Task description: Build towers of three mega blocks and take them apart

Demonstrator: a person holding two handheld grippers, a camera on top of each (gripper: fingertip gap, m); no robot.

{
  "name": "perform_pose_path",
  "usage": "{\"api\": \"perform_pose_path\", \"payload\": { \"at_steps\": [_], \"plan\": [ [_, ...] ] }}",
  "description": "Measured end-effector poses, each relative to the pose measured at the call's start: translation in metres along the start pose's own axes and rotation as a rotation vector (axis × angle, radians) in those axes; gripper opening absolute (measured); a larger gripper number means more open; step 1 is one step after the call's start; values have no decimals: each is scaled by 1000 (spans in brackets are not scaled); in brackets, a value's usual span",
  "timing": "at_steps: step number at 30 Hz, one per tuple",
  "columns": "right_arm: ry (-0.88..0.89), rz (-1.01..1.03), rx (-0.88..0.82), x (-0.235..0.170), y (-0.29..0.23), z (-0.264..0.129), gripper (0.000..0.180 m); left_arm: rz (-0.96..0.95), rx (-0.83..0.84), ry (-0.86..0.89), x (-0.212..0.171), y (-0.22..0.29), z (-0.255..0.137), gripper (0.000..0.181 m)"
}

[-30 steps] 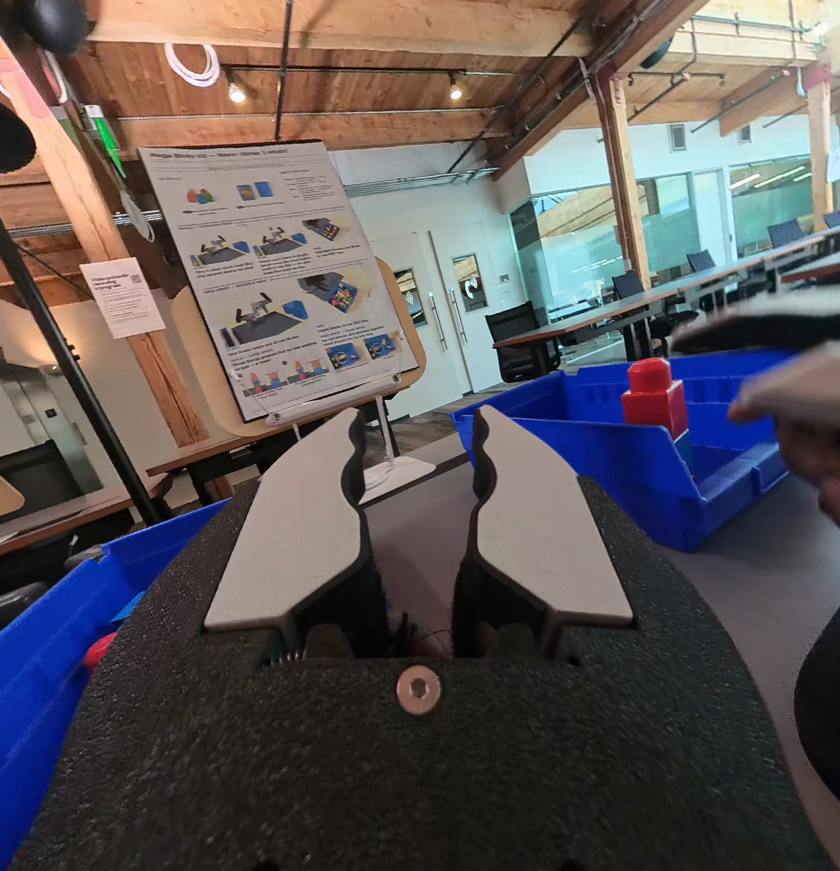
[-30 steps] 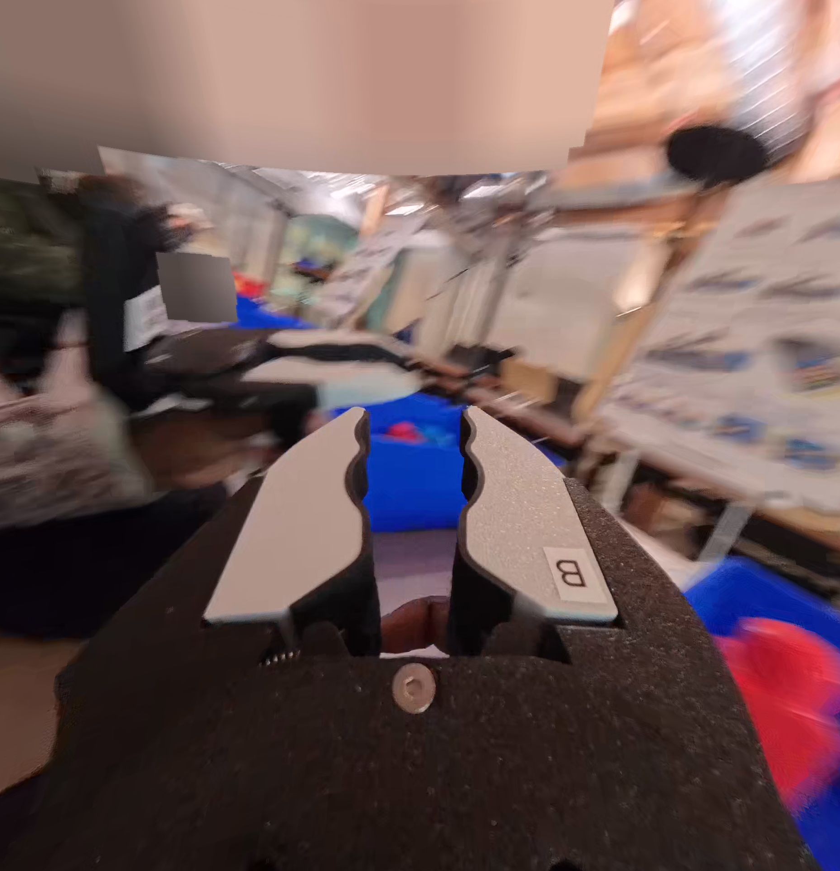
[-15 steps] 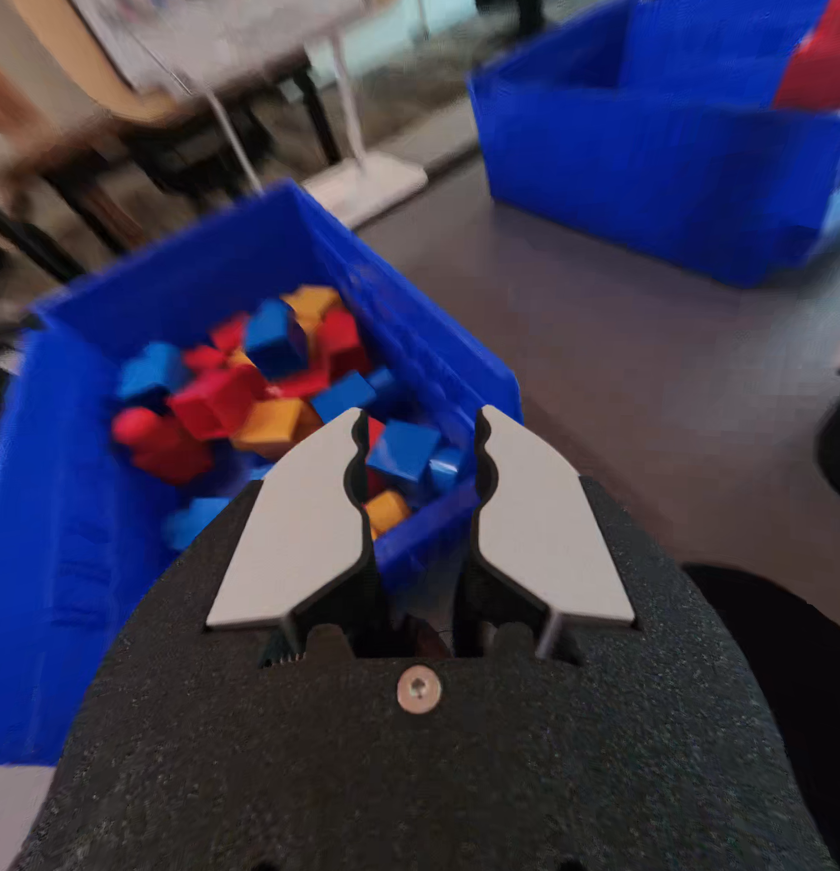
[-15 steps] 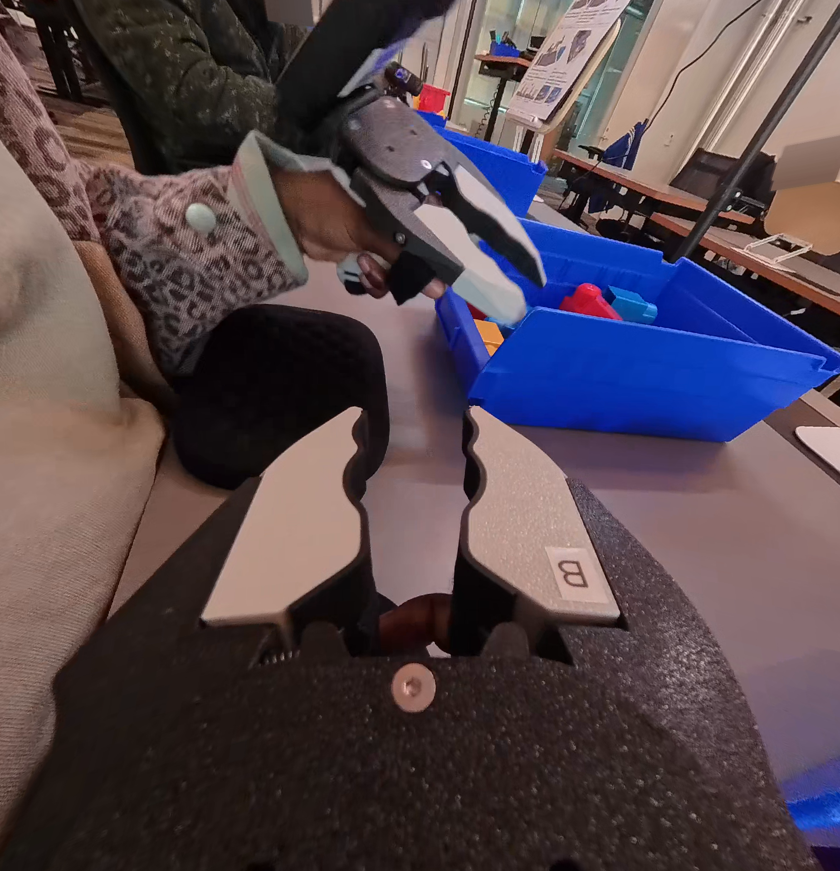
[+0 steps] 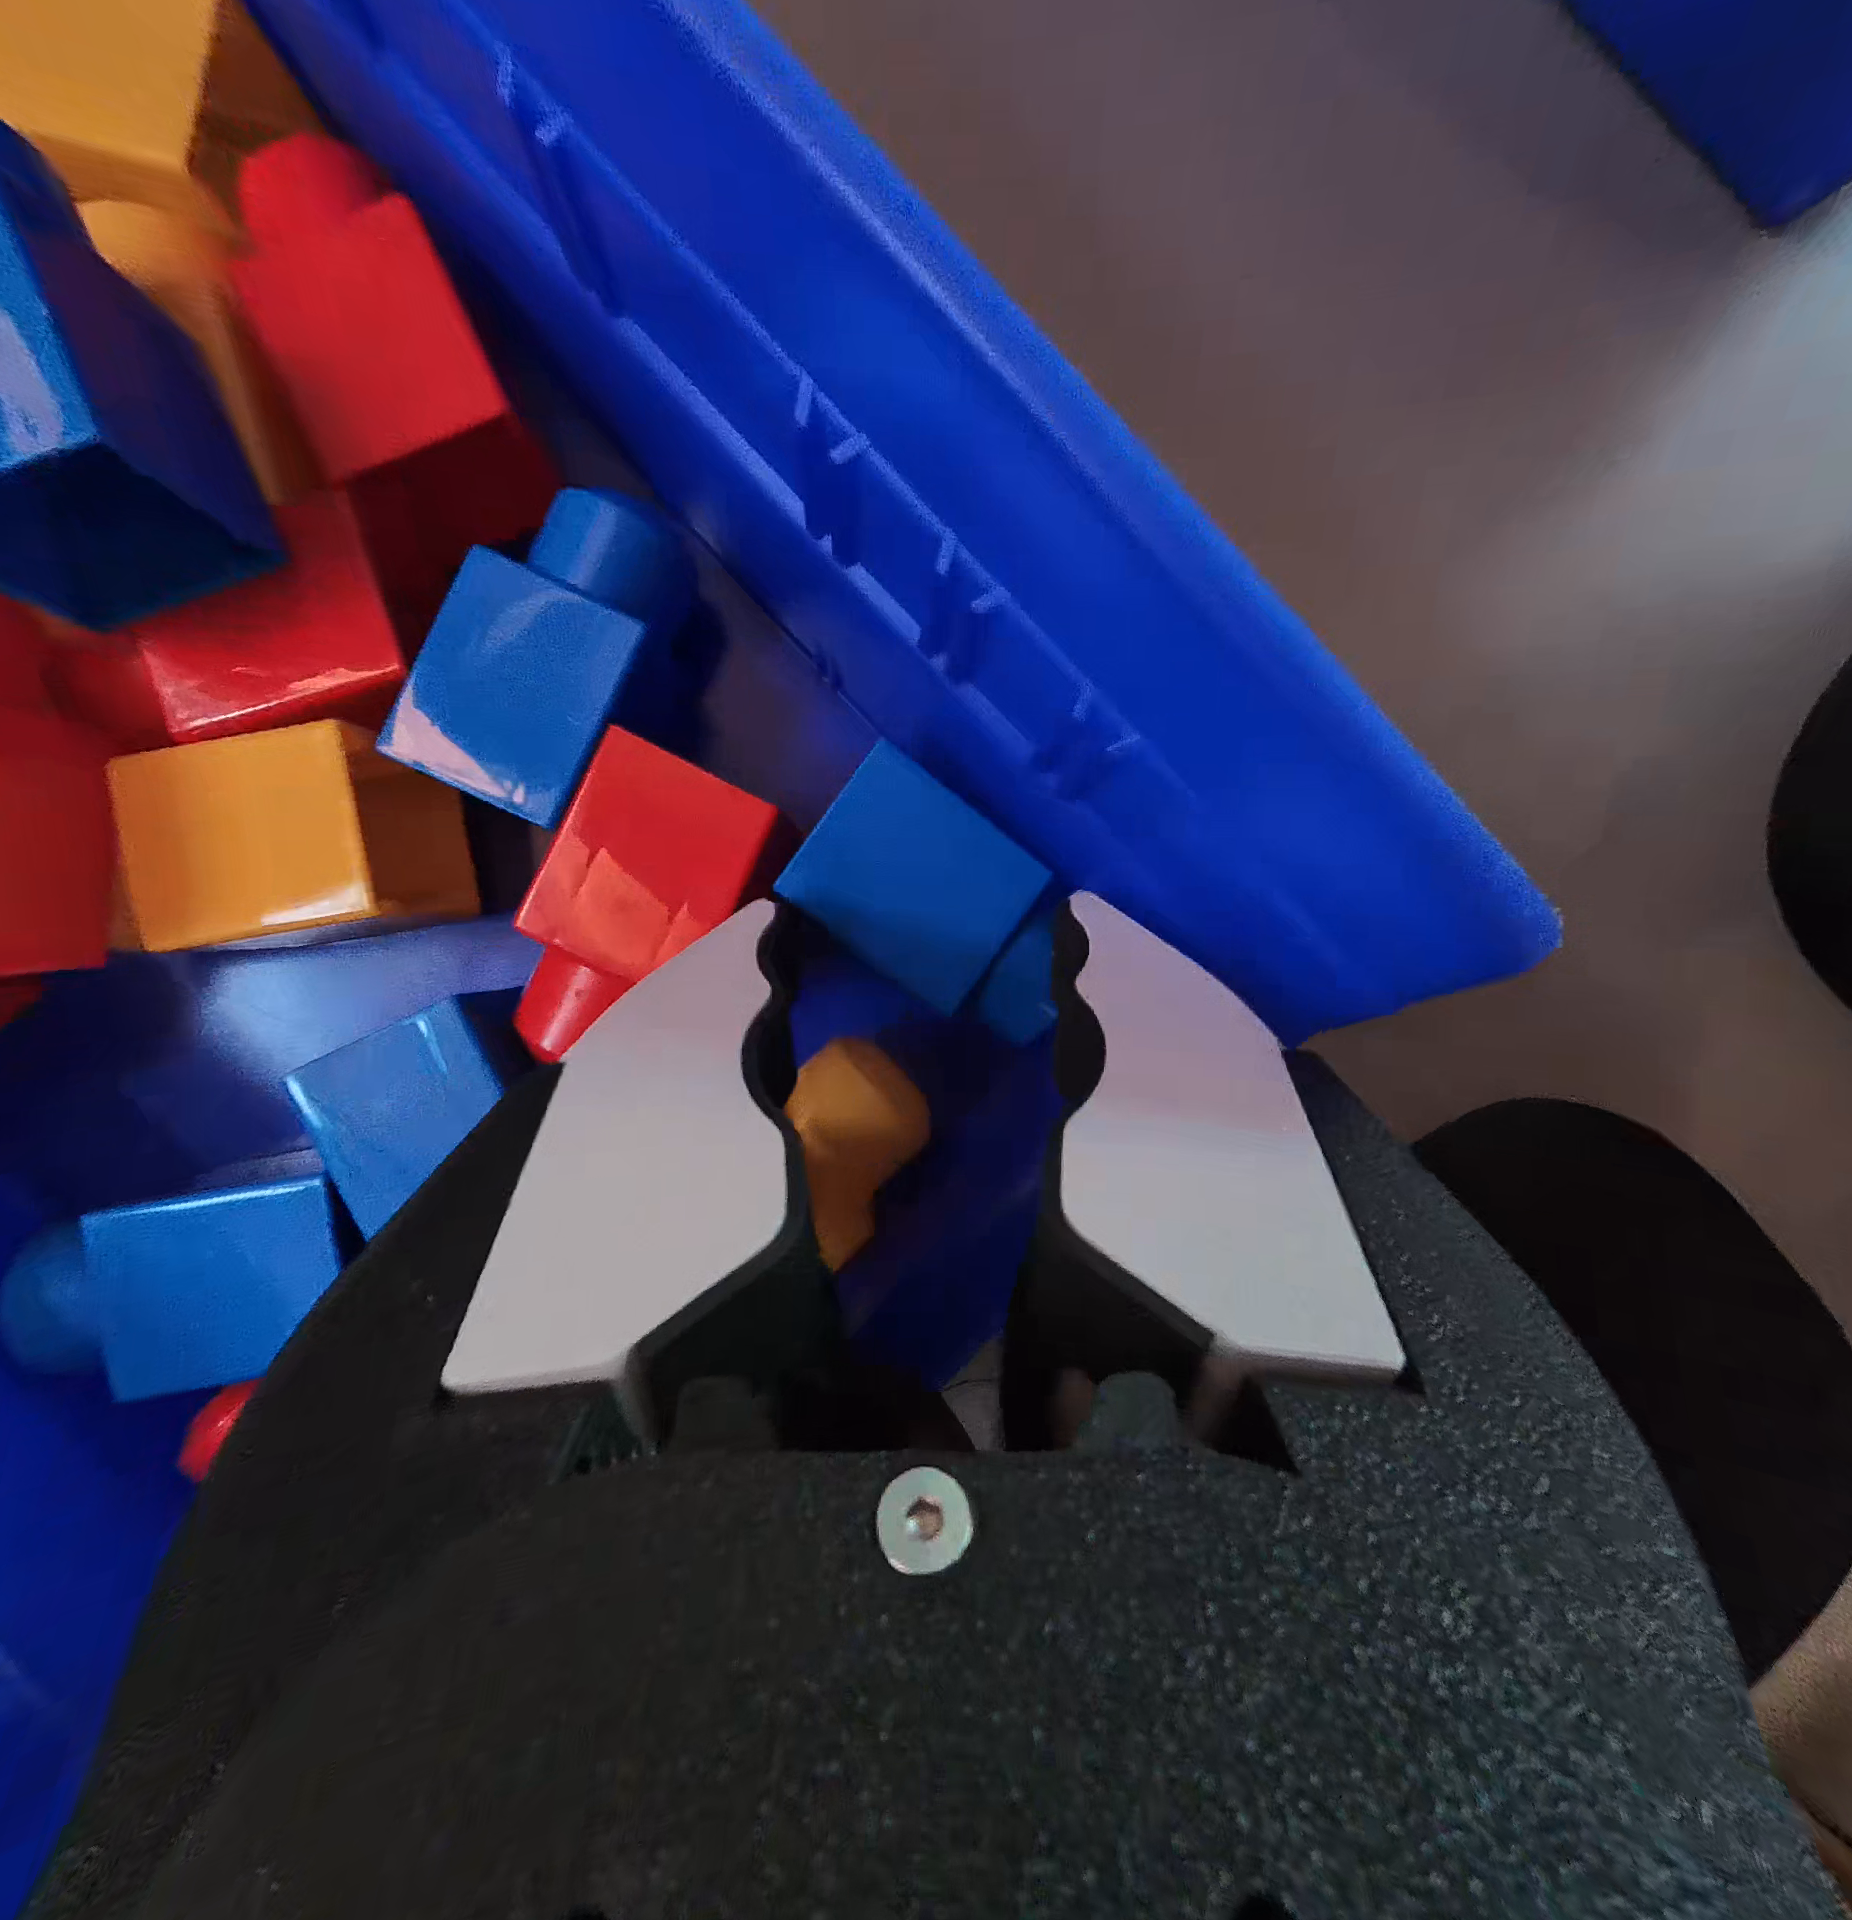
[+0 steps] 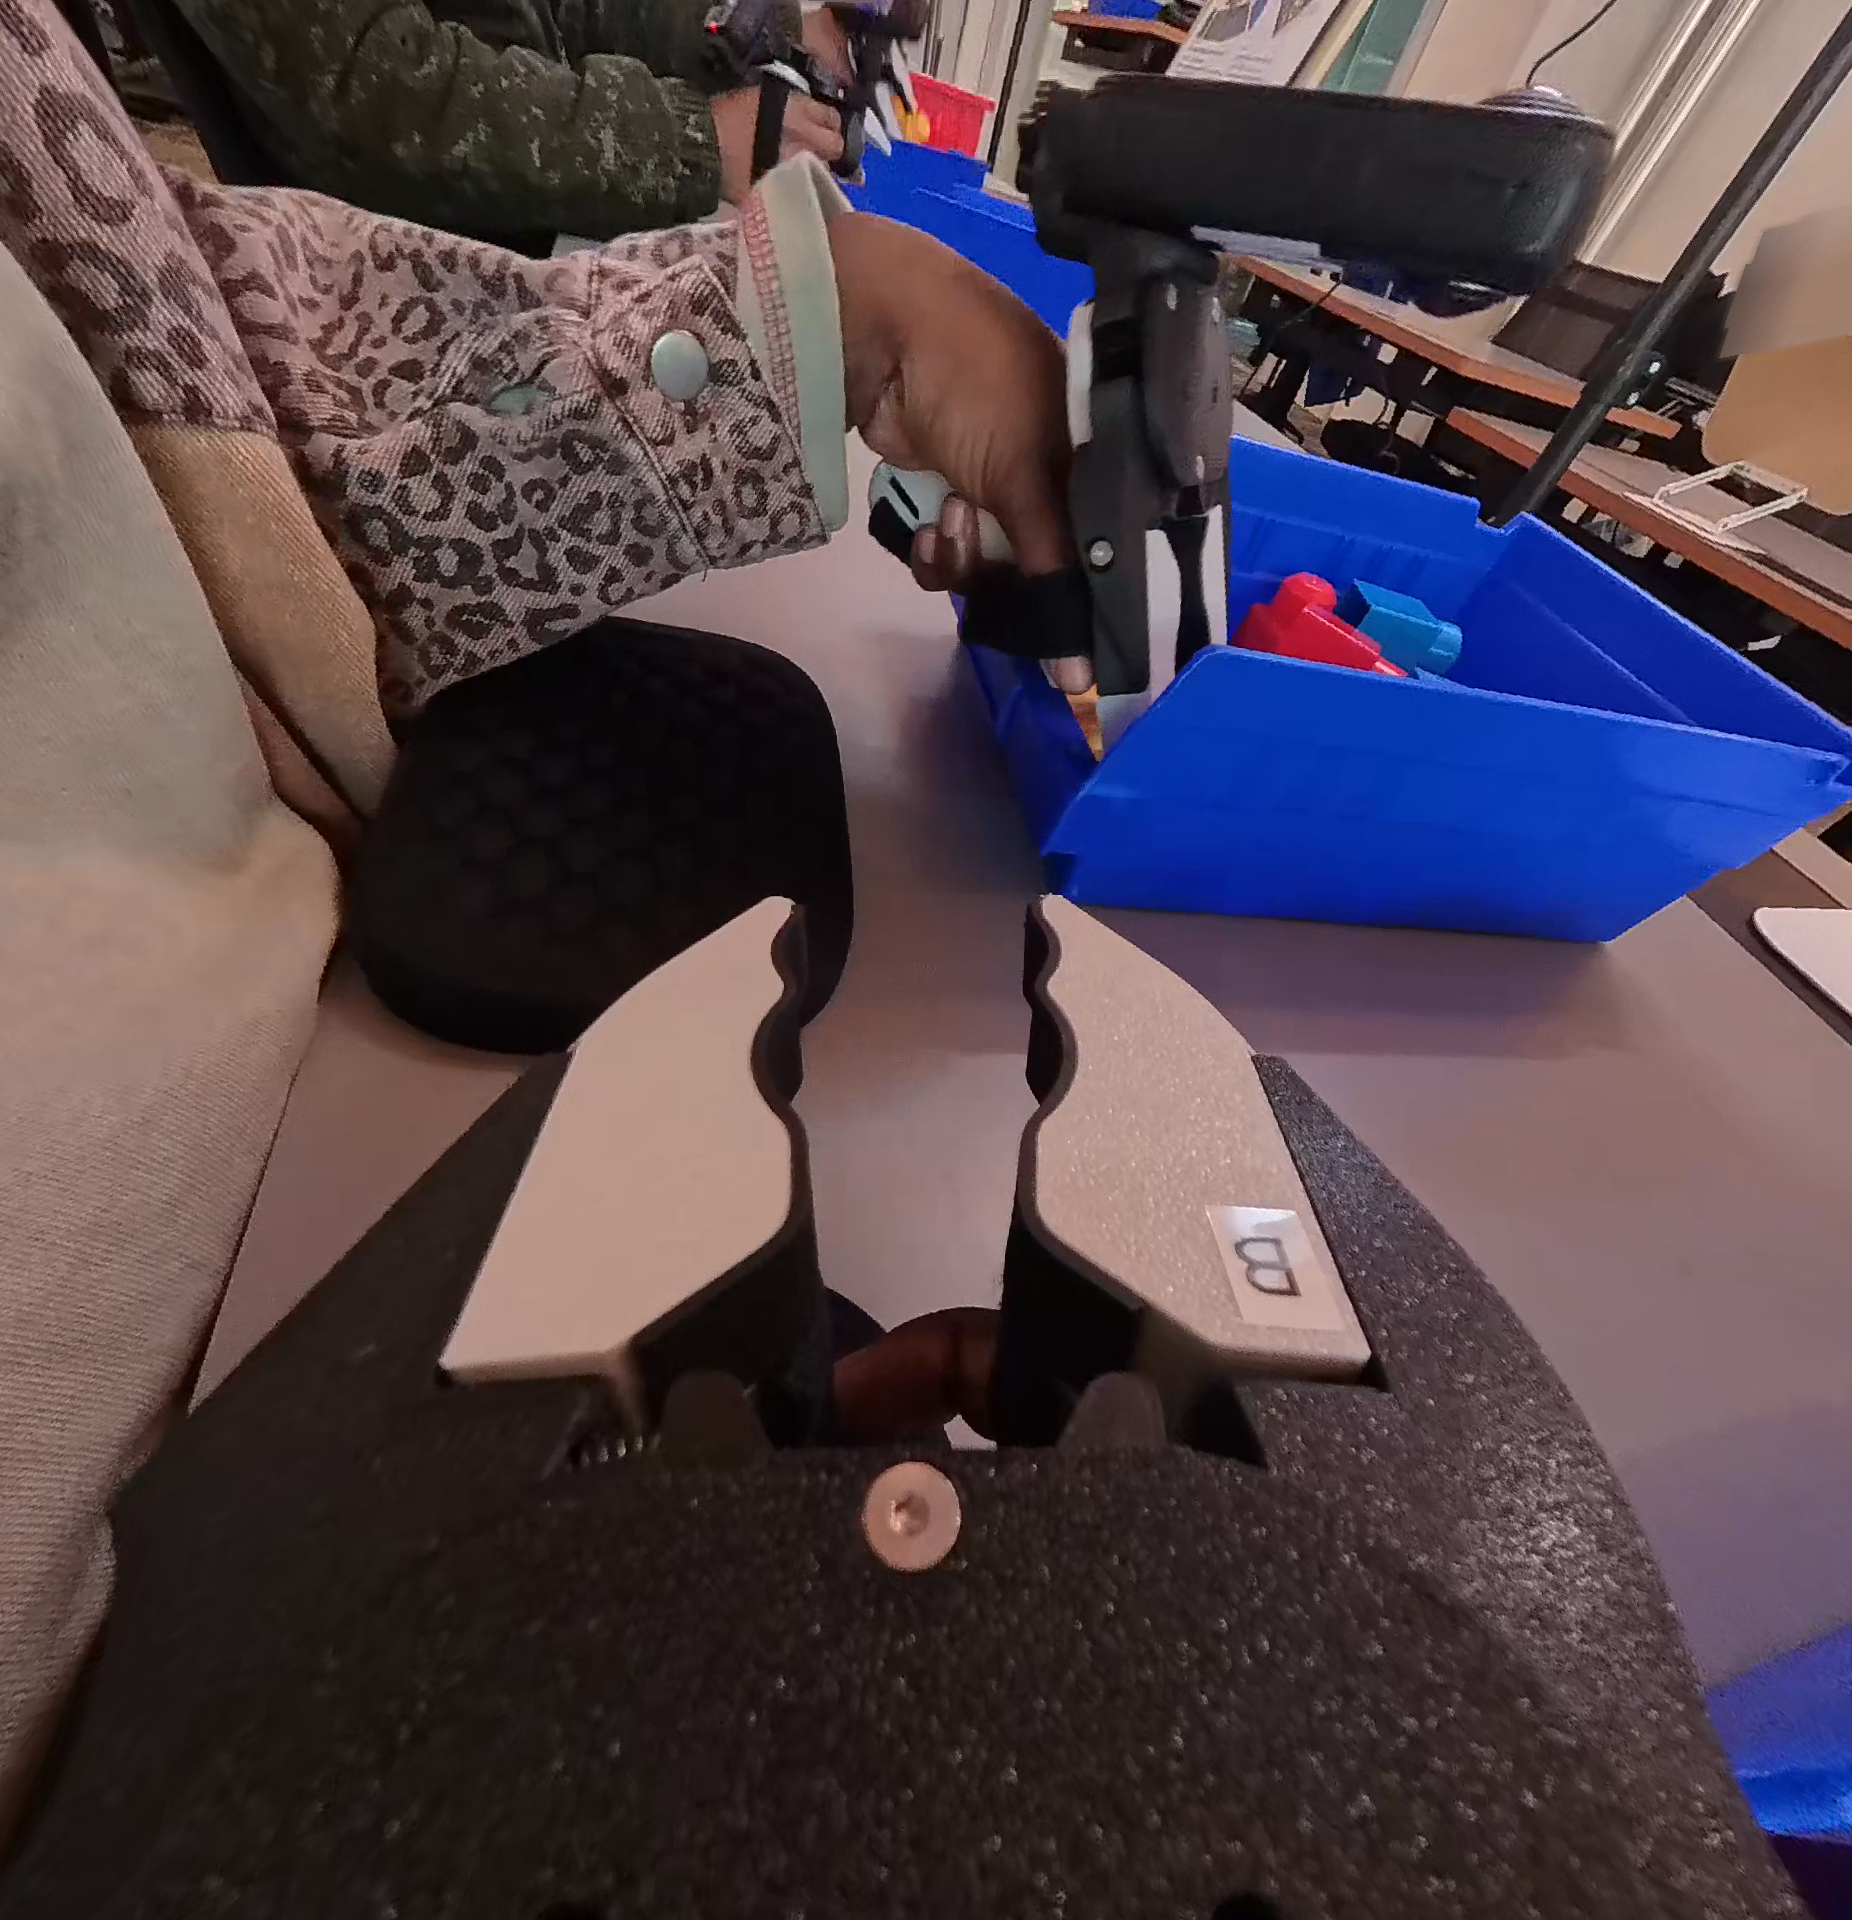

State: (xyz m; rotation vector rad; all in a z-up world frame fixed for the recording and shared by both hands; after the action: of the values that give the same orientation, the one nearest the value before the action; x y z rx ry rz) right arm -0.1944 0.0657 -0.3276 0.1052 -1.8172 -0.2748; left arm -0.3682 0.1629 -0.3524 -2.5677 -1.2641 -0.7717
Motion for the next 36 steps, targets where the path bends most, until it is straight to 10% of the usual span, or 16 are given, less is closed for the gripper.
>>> {"api": "perform_pose_path", "payload": {
  "at_steps": [1, 9, 15, 21, 29, 36],
  "plan": [
    [-5, -3, 0, 0, 0, 0, 40, -3, -8, 0, 1, 0, 1, 48],
    [-41, -24, -5, -4, -1, 3, 40, 61, 179, -25, 4, -9, 9, 35],
    [1, -24, -70, 0, 5, -2, 40, 13, 157, 314, 7, -11, -23, 34],
    [156, 73, -83, 11, 14, -16, 45, 552, -194, 713, -5, 65, -86, 34],
    [273, 82, 46, 26, -4, -14, 53, 800, -518, 476, -17, 142, -58, 34],
    [230, 40, 69, 22, -9, -13, 13, 770, -517, 448, -13, 141, -50, 34]
  ]
}}
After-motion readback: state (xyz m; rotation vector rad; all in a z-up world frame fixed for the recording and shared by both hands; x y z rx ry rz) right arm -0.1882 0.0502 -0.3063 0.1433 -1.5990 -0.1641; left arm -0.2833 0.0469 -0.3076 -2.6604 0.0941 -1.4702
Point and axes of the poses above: each gripper's, where its closed fingertips meet, z out along the fingers, x out of its top, y = z × x across the jaws, the point moved 5 cm from there along -z, back along the fingers
